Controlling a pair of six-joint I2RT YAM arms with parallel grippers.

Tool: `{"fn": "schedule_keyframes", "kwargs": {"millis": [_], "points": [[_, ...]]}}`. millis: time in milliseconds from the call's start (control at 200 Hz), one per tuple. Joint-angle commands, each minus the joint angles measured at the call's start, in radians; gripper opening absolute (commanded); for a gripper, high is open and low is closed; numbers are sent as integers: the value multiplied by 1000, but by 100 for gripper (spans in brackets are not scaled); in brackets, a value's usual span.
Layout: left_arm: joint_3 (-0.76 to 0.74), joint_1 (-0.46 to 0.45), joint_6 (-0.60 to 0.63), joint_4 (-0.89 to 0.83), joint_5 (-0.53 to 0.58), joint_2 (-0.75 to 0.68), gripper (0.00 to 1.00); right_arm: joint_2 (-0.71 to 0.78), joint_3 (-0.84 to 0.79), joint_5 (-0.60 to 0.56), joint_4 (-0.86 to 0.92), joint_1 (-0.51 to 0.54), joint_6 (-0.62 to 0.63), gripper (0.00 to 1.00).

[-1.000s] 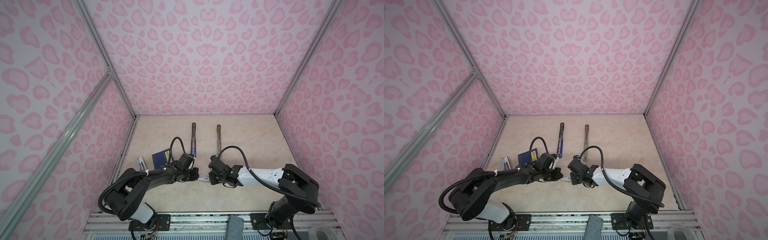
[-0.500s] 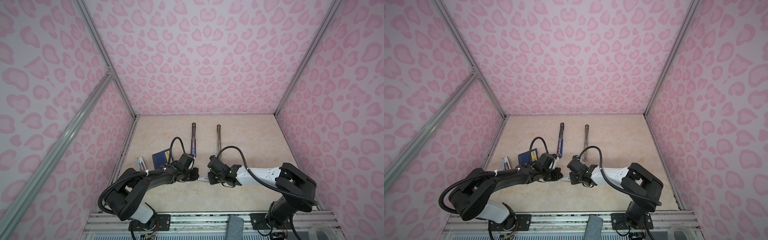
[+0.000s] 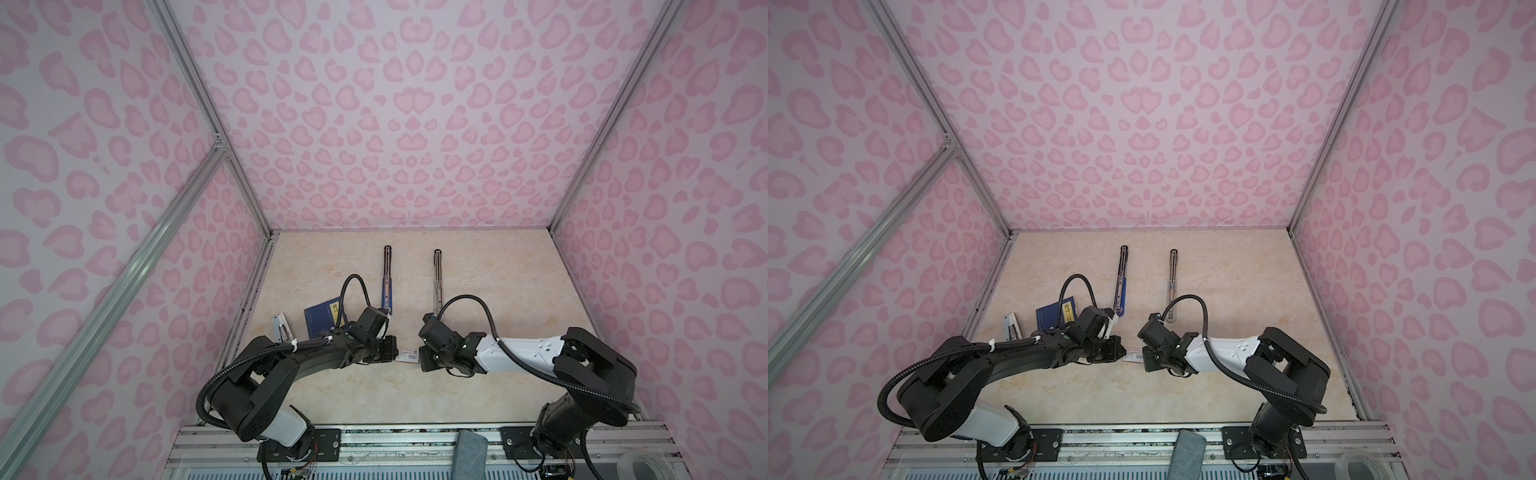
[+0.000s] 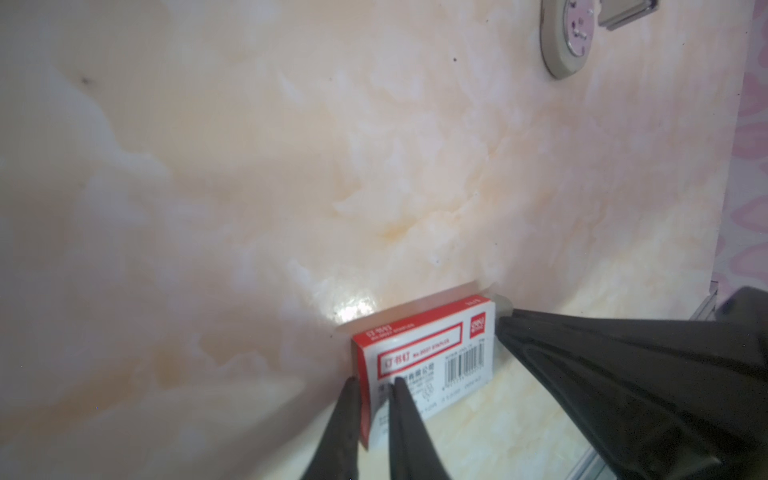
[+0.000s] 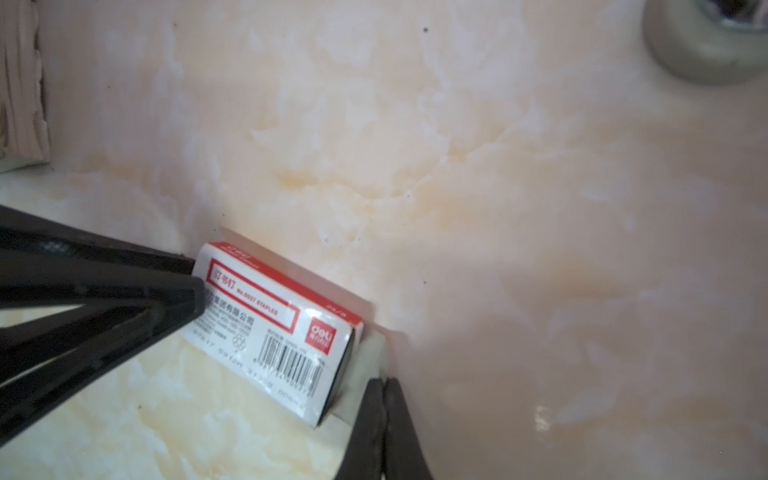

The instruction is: Load the staples into the stapler

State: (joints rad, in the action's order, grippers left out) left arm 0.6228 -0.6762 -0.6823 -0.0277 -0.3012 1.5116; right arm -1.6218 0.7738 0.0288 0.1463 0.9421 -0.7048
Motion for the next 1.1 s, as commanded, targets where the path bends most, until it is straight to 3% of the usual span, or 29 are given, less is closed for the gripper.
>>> {"fn": "schedule_keyframes", "kwargs": {"millis": [0, 125, 270, 1095], "points": [[3, 0, -5, 25, -22, -5, 26, -8, -8, 2, -17, -1, -11, 0], [-3, 0, -5, 26, -25, -1, 25, -9, -8, 2, -22, -4, -13, 0], [-9, 0, -10, 25, -18, 1, 3, -7, -9, -4, -15, -7, -14, 0], [2, 1, 10, -46, 47, -14, 3, 94, -94, -75, 61, -88, 5, 0]]}}
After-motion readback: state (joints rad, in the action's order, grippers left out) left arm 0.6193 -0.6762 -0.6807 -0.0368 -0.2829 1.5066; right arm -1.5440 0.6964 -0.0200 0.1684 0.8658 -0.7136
